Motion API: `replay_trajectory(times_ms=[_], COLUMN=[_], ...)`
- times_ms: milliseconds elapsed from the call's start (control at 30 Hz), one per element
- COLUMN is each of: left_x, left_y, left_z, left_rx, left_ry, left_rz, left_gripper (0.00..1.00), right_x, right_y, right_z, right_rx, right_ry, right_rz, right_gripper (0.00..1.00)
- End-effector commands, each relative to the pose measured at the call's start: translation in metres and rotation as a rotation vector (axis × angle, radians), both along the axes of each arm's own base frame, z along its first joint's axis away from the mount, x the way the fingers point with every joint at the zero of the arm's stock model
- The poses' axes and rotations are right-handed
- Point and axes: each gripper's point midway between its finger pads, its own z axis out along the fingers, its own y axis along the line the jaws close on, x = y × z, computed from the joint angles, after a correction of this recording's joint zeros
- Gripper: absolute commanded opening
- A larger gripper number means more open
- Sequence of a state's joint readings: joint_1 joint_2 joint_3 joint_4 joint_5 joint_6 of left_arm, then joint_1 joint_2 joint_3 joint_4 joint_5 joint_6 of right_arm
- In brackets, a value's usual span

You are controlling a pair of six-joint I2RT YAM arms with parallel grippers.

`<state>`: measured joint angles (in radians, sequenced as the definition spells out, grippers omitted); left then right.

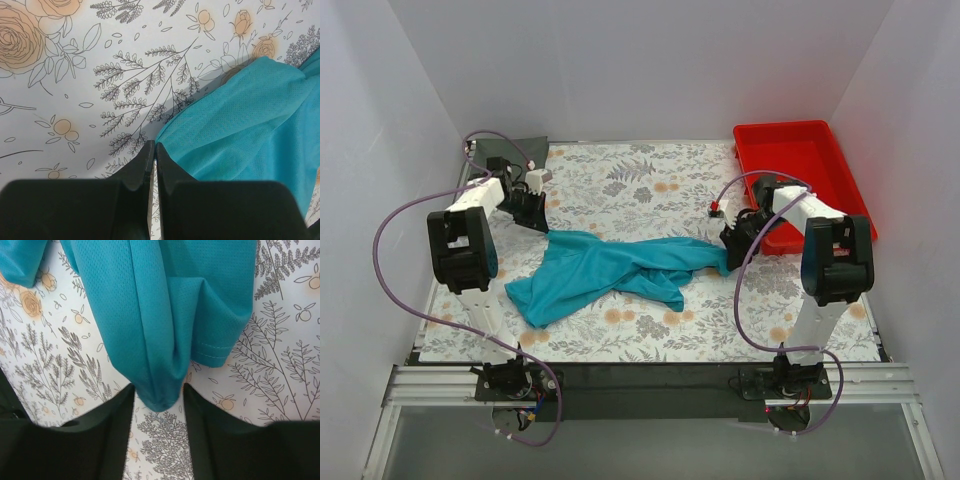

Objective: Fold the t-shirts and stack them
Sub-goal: Flatten the tshirt out

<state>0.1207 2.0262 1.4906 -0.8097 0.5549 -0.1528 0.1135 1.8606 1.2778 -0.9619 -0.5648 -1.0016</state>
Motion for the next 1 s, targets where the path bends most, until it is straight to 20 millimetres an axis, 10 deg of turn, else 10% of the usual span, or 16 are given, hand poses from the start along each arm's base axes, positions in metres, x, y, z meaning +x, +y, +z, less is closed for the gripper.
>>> replay_trajectory(times_ms=[0, 167, 400, 700, 967], left_x=[0.009, 0.012, 0.031, 0.061, 0.02], left_y=[0.004, 0.007, 0.027, 0.057, 0.082], left_z=[0.012, 0.021, 0.088, 0.289, 0.459], left_rx=[0.014, 0.005, -0.024, -0.036, 0.013], left_ry=[-0.043, -0.057, -0.18, -0.678, -1.166], left_rz=[-0.001, 0.015, 0.08, 0.235, 0.494], left_gripper=[0.0, 0.0, 0.0, 0.0, 0.0], right_x=[0.009, 0.009, 0.033, 0.116, 0.132], right_y=[0.006, 0.002, -0.009, -0.011, -0.023], right_z=[0.01, 0.027, 0.098, 0.26, 0.395], right_rx=[0.033, 0.018, -0.044, -0.079, -0.037], right_ry=[-0.047, -0.106, -0.308, -0.748, -1.132], right_rz=[0.021, 0.026, -0.001, -0.213, -0.393], right_gripper=[0.46, 0.02, 0.01, 0.01, 0.01])
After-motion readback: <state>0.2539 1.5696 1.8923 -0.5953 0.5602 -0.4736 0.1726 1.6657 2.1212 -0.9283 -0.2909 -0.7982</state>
